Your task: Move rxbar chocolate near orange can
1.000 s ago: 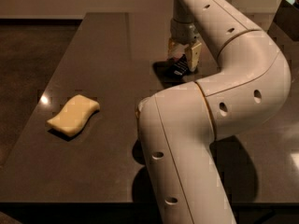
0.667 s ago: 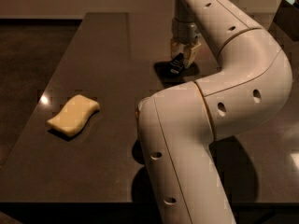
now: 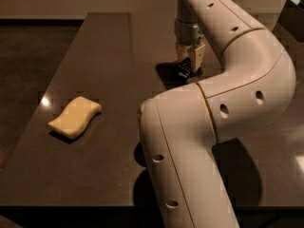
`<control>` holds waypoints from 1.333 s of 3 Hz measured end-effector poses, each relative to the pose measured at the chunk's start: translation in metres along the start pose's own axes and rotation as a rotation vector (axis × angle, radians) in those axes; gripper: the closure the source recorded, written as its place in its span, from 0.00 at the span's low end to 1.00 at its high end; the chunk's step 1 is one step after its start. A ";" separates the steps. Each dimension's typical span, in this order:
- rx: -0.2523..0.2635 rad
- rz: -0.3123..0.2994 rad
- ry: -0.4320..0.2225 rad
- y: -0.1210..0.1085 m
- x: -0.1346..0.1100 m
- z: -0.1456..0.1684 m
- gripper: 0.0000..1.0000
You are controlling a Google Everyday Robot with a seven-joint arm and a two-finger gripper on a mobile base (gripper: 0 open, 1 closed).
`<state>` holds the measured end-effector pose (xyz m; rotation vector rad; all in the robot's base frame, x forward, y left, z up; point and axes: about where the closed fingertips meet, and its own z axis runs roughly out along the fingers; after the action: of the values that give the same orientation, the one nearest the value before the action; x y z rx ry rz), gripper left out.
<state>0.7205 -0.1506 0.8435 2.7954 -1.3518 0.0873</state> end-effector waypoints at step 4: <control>0.203 0.227 -0.245 0.026 -0.044 -0.080 1.00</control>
Offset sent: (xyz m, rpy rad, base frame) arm -0.1352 0.0065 0.1158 0.2070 0.3812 -0.1720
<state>0.6701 -0.1272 0.9204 2.8773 -1.8103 -0.1229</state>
